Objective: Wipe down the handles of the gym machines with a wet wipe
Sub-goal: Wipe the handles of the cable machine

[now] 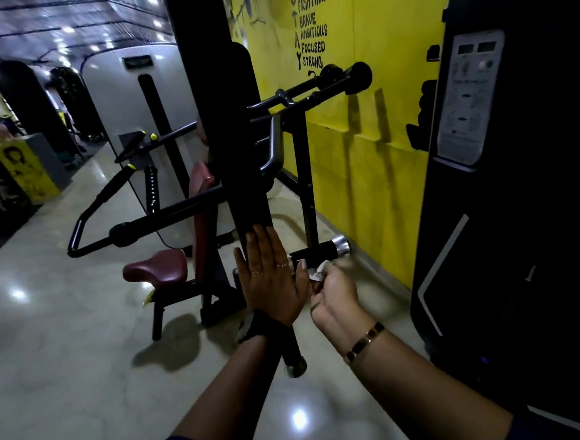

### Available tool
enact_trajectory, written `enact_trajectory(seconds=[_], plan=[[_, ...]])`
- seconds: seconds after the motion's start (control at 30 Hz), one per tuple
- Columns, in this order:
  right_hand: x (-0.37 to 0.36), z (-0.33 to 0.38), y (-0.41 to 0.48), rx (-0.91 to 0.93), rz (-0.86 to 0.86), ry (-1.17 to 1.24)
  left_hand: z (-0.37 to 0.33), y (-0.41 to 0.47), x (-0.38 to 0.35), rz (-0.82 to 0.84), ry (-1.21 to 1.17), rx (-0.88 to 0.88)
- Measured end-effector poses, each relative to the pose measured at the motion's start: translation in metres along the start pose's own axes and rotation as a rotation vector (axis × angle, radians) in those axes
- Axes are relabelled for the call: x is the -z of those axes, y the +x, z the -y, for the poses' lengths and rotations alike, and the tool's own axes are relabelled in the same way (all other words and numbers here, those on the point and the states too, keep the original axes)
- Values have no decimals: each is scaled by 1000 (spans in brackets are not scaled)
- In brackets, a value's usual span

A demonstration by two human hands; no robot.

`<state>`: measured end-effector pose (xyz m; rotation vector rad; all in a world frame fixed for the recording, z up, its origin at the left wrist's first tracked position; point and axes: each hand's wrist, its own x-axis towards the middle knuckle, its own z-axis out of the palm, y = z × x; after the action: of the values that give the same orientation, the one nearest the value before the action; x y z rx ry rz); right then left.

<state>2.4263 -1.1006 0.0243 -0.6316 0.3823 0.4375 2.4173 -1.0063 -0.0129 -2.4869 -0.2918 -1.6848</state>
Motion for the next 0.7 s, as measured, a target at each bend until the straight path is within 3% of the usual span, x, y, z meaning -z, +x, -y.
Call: enact_trajectory(seconds=[0.33, 0.5, 0.7], plan=[[9, -18, 1, -32, 62, -163, 18, -13, -4, 55, 51, -120], [1, -17, 6, -133, 68, -131, 19, -15, -4, 60, 29, -122], [18, -1, 10, -75, 66, -5, 22, -14, -6, 37, -6, -120]])
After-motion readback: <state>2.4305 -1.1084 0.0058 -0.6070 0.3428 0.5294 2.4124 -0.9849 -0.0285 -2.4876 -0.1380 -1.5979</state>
